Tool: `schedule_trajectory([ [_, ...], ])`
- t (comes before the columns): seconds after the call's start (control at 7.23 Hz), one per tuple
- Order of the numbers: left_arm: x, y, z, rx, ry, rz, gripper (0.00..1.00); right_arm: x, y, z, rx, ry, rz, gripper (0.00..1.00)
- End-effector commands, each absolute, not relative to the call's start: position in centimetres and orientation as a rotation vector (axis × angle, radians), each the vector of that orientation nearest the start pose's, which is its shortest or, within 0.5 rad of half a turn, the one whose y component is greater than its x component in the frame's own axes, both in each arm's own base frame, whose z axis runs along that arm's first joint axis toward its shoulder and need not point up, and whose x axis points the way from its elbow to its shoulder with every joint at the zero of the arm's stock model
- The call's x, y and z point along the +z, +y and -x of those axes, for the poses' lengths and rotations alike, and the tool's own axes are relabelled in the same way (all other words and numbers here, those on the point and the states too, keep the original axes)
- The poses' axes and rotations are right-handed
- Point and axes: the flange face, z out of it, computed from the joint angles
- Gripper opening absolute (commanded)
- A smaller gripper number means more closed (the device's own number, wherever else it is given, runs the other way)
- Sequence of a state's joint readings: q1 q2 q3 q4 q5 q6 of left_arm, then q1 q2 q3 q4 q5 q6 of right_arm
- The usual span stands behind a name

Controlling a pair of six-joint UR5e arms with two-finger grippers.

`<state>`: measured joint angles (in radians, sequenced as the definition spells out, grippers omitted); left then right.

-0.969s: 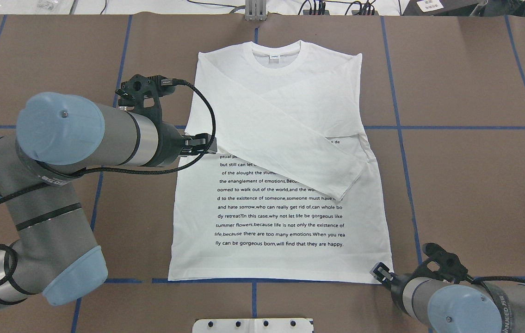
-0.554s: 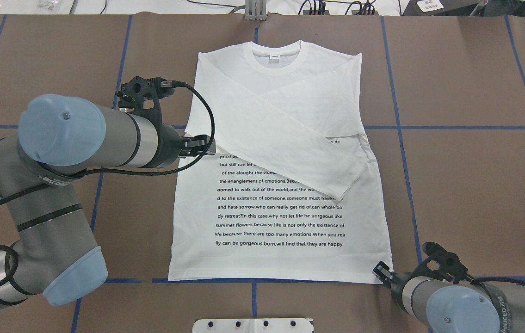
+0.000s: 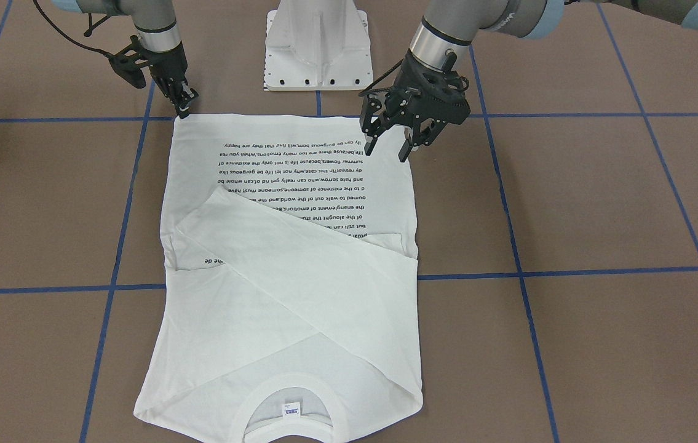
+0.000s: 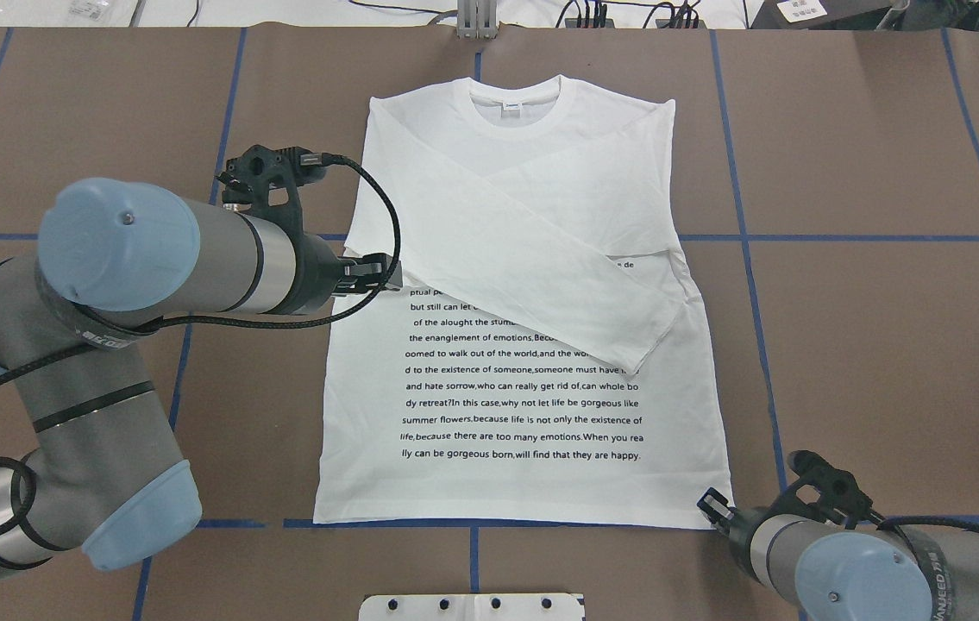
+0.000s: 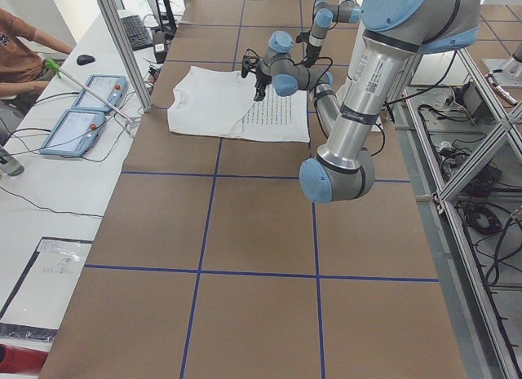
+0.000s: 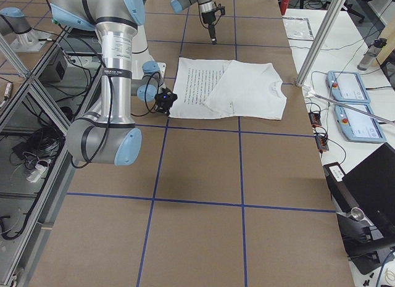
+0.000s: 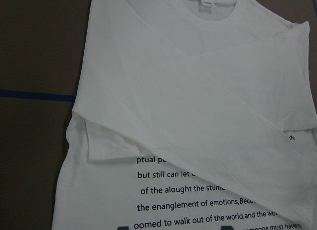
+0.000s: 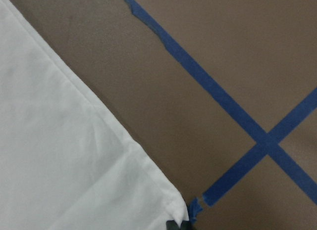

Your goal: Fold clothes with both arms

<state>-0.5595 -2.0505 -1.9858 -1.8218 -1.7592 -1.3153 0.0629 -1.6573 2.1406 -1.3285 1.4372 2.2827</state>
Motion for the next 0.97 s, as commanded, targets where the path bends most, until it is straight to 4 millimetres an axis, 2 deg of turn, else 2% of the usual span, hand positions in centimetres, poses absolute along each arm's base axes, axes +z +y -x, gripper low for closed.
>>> schedule_trajectory([
  [0.0, 20.6, -39.2, -42.3, -0.253, 1.103, -0.209, 0.69, 40.4, -17.6, 43.6, 0.791, -0.763, 0.117, 0.0],
  [0.14, 21.6, -36.6, -43.3, -0.308, 1.107, -0.119, 0.69, 40.2, -17.9, 43.2, 0.797, -0.767, 0.115, 0.0],
  [0.42, 26.1, -29.4, -46.8, -0.384, 1.038, 0.088, 0.69, 40.2, -18.4, 42.8, 0.806, -0.767, 0.112, 0.0],
  [0.55, 27.5, -24.8, -49.1, -0.398, 1.0, 0.188, 0.64, 40.3, -18.4, 42.8, 0.804, -0.764, 0.112, 0.0],
  [0.69, 27.6, -23.8, -49.7, -0.393, 0.993, 0.214, 0.63, 40.3, -19.0, 42.5, 0.804, -0.765, 0.107, 0.0],
  [0.83, 28.6, -23.0, -50.0, -0.392, 0.969, 0.219, 0.63, 39.7, -19.6, 42.1, 0.815, -0.779, 0.11, 0.0],
])
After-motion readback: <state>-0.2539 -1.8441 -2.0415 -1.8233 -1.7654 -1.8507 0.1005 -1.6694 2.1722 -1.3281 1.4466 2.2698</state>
